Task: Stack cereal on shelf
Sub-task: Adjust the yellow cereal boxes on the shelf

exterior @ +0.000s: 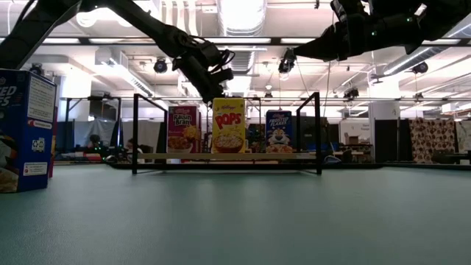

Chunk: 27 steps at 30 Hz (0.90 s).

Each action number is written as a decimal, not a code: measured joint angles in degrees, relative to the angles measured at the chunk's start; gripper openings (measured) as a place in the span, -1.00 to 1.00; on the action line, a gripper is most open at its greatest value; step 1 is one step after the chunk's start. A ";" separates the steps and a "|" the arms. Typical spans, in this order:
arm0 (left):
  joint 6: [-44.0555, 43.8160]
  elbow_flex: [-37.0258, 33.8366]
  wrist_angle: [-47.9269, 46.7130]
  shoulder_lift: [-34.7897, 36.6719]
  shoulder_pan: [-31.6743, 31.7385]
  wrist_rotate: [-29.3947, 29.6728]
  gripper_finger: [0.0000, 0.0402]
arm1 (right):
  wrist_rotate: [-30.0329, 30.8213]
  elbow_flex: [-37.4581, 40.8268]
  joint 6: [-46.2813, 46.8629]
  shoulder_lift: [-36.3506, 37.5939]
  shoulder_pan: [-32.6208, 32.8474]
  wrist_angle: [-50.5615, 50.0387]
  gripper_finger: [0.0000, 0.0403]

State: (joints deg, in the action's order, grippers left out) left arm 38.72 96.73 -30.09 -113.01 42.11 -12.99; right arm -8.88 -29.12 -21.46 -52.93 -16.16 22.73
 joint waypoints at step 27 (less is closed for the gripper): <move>-4.36 9.62 -25.21 6.24 -10.02 -4.87 0.16 | 0.02 0.00 2.15 0.00 0.00 -0.22 -0.96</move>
State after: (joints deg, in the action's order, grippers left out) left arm 34.36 106.35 -55.31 -106.76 32.10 -17.87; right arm -8.87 -29.12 -19.32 -52.93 -16.16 22.52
